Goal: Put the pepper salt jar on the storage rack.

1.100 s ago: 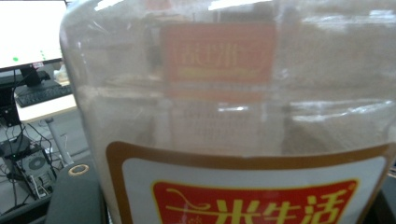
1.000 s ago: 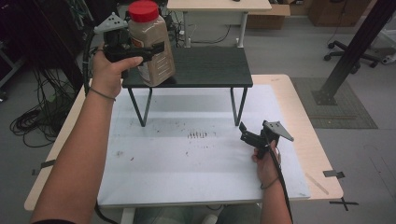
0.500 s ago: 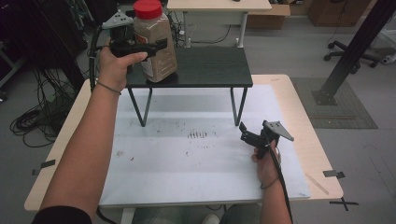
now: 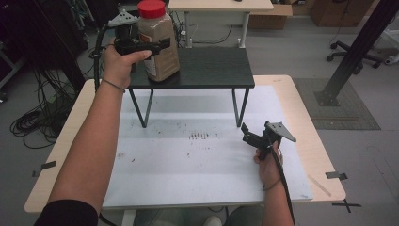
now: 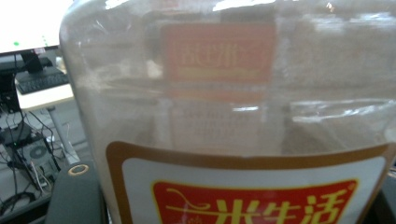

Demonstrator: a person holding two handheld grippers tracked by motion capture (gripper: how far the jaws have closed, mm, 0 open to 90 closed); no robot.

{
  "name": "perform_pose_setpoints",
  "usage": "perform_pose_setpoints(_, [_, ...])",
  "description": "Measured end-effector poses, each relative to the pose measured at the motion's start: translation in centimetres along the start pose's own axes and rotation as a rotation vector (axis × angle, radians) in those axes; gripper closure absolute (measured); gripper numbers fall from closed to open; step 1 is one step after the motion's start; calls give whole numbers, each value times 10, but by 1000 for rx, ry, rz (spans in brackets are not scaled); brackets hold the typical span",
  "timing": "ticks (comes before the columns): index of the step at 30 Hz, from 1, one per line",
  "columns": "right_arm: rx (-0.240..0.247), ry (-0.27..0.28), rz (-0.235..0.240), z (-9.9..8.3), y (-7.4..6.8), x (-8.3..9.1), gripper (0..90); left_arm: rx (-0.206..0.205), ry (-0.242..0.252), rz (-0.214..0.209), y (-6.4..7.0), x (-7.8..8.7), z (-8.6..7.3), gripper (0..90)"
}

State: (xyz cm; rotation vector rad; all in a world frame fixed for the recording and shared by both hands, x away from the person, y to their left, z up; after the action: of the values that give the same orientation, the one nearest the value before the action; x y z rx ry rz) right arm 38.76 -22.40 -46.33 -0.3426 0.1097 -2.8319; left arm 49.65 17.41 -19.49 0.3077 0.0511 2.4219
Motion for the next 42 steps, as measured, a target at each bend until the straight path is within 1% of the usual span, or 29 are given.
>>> perform_pose_setpoints(3, [-4,-1,-2,0,0,0,0,-4,-5,-3,0,-2,0,266])
perform_pose_setpoints(23, [-9,0,2,0,1,0,0,-3,8,-8,-1,-3,-2,256])
perform_pose_setpoints(42, [-4,0,1,0,0,1,0,-4,10,-4,0,-3,-2,252])
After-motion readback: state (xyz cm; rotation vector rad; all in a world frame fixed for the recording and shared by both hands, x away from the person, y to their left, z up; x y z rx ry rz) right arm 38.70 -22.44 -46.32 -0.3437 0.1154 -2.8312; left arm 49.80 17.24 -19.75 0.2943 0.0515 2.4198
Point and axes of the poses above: each handheld gripper's, and its own axes: x roughly backward along the jaws, z roughly out of its top, y roughly to its right, the point moved 2 cm from there along -x, roughly forward along the jaws, and after that the axes turned 7 degrees about x, right-handed, at the moved point
